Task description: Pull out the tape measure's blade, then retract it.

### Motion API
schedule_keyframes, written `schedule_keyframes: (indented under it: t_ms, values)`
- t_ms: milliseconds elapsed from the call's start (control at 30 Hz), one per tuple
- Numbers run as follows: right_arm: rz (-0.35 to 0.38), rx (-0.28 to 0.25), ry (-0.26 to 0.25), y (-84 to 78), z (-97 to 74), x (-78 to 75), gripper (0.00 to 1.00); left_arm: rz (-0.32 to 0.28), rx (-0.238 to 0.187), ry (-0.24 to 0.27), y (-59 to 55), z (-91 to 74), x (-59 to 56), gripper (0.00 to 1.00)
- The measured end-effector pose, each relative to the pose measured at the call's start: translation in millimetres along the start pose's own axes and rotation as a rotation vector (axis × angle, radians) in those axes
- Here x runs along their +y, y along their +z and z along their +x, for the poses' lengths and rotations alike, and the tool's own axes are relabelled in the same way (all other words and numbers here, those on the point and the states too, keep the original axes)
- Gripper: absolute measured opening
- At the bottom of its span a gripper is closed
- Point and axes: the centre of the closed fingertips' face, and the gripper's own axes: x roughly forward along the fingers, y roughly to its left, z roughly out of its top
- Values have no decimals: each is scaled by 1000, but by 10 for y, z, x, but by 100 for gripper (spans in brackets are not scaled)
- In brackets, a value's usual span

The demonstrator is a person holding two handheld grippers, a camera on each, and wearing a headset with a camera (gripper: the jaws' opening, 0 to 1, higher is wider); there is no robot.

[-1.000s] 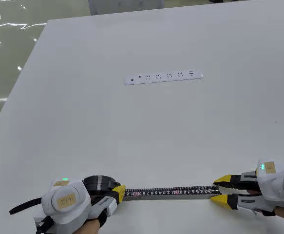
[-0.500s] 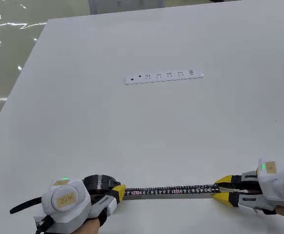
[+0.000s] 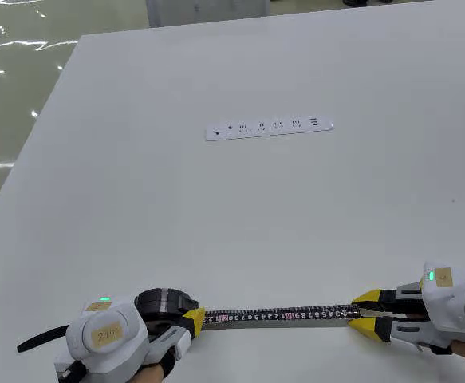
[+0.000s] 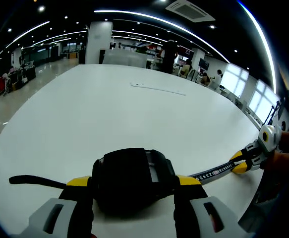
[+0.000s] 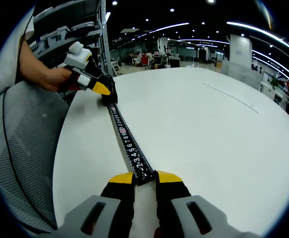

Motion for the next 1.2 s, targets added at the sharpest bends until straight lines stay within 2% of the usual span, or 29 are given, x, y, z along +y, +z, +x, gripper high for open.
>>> schedule_keyframes:
  t_ms: [233,900,1200]
  values:
    - [-3,0,0,0,-3,1,15,-32,0,11,7,14,7,64]
    - [-3,-5,6,12,-15,-1,14,-18,61,24,-18,22,13,62]
    - [-16,-37,46,166,85,94,13,-25,72,21,-30,9,24,61]
